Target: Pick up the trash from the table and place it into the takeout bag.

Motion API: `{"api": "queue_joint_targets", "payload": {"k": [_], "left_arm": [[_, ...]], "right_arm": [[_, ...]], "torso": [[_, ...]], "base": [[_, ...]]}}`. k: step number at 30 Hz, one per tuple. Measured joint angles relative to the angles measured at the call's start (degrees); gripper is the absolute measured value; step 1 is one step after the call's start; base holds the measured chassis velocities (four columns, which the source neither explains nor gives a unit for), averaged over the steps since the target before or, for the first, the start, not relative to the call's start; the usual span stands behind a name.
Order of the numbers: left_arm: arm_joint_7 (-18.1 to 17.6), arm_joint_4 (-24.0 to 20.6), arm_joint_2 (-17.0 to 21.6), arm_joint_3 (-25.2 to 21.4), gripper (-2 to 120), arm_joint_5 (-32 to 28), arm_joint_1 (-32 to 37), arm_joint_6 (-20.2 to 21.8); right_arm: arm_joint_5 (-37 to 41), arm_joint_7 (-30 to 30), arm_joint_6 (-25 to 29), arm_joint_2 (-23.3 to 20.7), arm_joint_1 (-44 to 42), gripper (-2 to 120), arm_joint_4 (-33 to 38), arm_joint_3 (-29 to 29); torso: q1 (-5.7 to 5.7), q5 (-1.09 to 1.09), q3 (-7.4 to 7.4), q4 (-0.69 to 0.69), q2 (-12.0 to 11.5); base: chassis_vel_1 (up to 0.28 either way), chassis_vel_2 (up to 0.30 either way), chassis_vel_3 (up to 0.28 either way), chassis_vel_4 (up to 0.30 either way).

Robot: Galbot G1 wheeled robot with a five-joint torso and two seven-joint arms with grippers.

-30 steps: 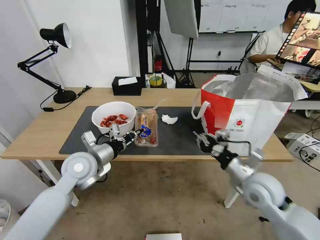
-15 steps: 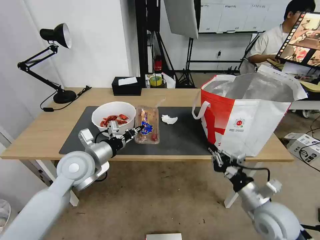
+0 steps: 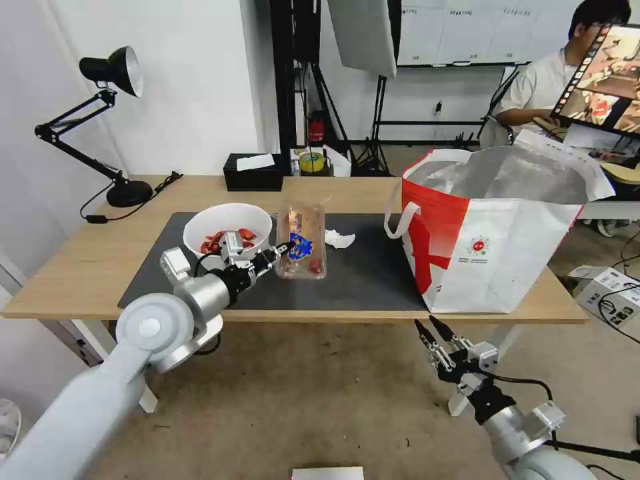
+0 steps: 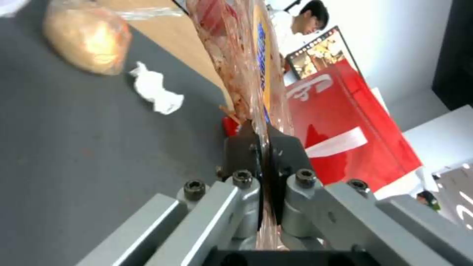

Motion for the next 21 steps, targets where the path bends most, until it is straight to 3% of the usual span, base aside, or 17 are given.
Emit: {"api": "queue_joint_targets", "payload": {"k": [5, 7, 9, 11, 15, 21], "left_arm": [[-0.36, 1.04, -0.13, 2.38, 0, -1.05, -4.15, -0.27], [-0.71, 2.15, -0.68, 4.36, 0, -1.52, -7.48, -0.56], [-0.77, 2.28, -0.8, 4.63, 0, -1.61, -7.96, -0.65], [-1.07, 3.03, -1.47, 6.15, 0, -2.33, -10.91, -0.87], [-1.53, 4.12, -2.56, 8.09, 0, -3.26, -14.7, -1.2], [-1.9, 5.75, -4.39, 11.21, 0, -4.4, -20.34, -1.74]], "right_arm": [[-0.34, 0.07, 0.35, 0.62, -0.85, 64, -0.34, 0.29], [-0.7, 0.17, 0.89, 1.11, -1.24, 76, -0.85, 0.38], [-0.76, 0.18, 1.0, 1.17, -1.35, 78, -0.96, 0.39], [-1.02, 0.21, 1.29, 1.39, -1.72, 91, -1.38, 0.61], [-1.27, 0.26, 1.36, 1.71, -2.11, 99, -1.47, 0.74], [-1.86, 0.38, 1.37, 2.05, -2.46, 100, -1.47, 0.68]], "torso": [[0.0, 0.0, 0.0, 0.0, 0.0], [0.0, 0.0, 0.0, 0.0, 0.0], [0.01, 0.0, 0.0, 0.0, 0.0], [0.01, 0.0, 0.0, 0.0, 0.0], [0.01, 0.0, 0.0, 0.0, 0.0], [0.01, 0.0, 0.0, 0.01, 0.0]], "base": [[0.0, 0.0, 0.0, 0.0], [0.0, 0.0, 0.0, 0.0], [0.0, 0.0, 0.0, 0.0], [0.0, 0.0, 0.0, 0.0], [0.0, 0.0, 0.0, 0.0], [0.0, 0.0, 0.0, 0.0]]}}
